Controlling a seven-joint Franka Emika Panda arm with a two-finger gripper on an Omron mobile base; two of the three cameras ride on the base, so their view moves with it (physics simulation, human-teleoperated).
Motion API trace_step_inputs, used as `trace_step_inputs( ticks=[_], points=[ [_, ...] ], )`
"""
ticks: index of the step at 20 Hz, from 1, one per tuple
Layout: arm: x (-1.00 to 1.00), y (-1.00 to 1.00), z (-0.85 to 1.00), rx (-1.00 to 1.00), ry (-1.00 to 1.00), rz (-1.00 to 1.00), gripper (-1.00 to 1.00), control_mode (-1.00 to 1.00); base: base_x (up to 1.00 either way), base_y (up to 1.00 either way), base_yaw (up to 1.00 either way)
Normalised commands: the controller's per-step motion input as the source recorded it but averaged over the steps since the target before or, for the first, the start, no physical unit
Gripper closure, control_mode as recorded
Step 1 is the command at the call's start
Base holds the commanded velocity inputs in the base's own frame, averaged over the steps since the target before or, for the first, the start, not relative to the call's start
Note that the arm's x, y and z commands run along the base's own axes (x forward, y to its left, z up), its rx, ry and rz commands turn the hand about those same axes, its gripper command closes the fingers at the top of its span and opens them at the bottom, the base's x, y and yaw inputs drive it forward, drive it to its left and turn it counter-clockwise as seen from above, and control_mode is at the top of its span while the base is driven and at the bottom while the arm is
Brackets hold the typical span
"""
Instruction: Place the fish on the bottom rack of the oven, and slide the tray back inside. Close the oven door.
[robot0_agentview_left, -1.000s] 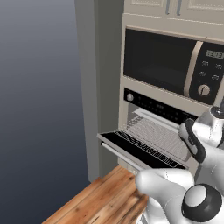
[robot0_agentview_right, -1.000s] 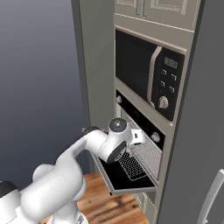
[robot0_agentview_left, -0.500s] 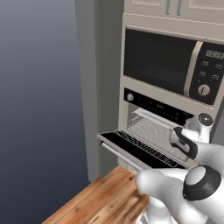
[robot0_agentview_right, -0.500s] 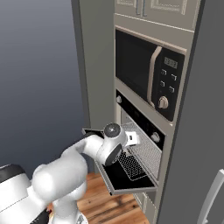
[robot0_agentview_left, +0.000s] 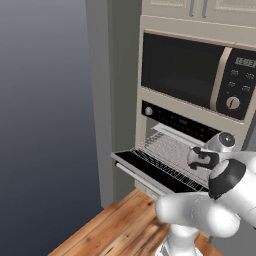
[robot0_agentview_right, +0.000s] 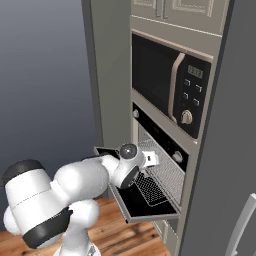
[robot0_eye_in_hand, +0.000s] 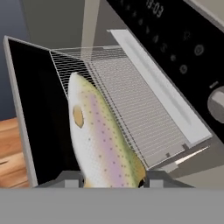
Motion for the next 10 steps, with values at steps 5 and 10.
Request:
trace_step_inputs(
  ticks=[5, 10],
  points=[
    [0.31, 0.04, -0.25, 0.0, 0.0, 0.0, 1.0, -1.0, 0.0, 0.0, 0.0],
    [0.26, 0.11, -0.31, 0.0, 0.0, 0.0, 1.0, -1.0, 0.0, 0.0, 0.0]
  ],
)
